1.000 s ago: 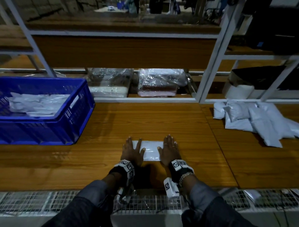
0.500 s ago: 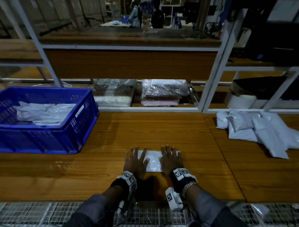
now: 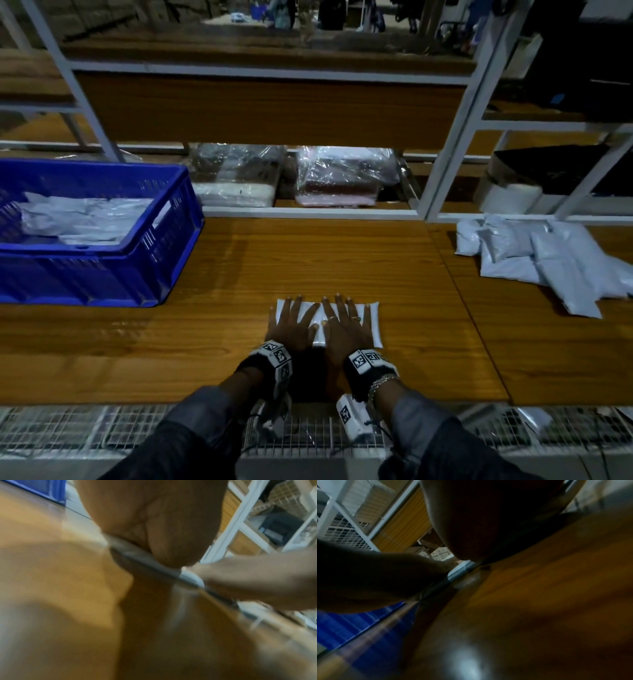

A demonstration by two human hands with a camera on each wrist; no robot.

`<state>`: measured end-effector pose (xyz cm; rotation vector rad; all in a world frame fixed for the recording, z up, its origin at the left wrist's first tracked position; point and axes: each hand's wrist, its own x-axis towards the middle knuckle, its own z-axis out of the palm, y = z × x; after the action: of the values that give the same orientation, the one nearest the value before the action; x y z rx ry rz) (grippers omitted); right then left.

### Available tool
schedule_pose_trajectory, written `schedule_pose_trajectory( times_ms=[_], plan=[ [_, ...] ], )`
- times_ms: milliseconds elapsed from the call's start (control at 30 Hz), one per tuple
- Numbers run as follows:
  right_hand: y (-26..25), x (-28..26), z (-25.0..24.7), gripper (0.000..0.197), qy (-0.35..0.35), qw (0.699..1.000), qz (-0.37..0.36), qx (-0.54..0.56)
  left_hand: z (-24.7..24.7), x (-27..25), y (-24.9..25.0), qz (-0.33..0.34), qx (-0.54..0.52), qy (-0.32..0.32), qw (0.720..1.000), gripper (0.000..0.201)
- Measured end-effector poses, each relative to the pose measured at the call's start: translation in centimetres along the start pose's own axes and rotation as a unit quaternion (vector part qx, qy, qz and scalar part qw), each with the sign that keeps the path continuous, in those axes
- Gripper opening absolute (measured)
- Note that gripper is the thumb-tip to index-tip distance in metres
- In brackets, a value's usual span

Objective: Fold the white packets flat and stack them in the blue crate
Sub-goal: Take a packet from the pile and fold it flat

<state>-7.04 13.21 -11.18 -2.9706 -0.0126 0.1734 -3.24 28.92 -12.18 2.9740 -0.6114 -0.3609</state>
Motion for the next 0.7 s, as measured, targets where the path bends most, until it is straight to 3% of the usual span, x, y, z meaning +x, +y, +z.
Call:
schedule_pose_trajectory(
  times_ms=[100,200,267,433,600,700],
  plan=[
    [0.4,0.1,-0.2,0.060,-0.015,1.000,-0.001,0.021,-0.4,-0.5,-0.2,-0.015,-0.014,-0.022,1.000,0.082],
    [0.7,0.0,-0.8,0.064,-0.007,0.998,0.041,0.052,-1.1,-0.8,-0.2,-0.032,-0.020,0.020,0.999,0.106],
    [1.2,-0.4,-0.9,0.067,-0.005,0.997,0.068,0.044,-0.8,-1.1,-0.2,-0.043,-0.032,0.043,0.998,0.109],
    [2.7,-1.3,-0.8,0.072,-0.034,0.994,0.082,0.061,0.0,-1.9,-0.1,-0.105,-0.098,0.048,0.988,0.133],
    [3.2,-1.2,0.2,0.066,-0.019,0.997,0.065,0.036,0.3,-1.8,-0.1,-0.104,-0.100,0.047,0.988,0.126],
    [3.0,-1.0,0.0,0.066,-0.027,0.997,0.068,0.032,-0.1,-1.6,0.1,-0.121,-0.045,0.027,0.991,0.100]
  ],
)
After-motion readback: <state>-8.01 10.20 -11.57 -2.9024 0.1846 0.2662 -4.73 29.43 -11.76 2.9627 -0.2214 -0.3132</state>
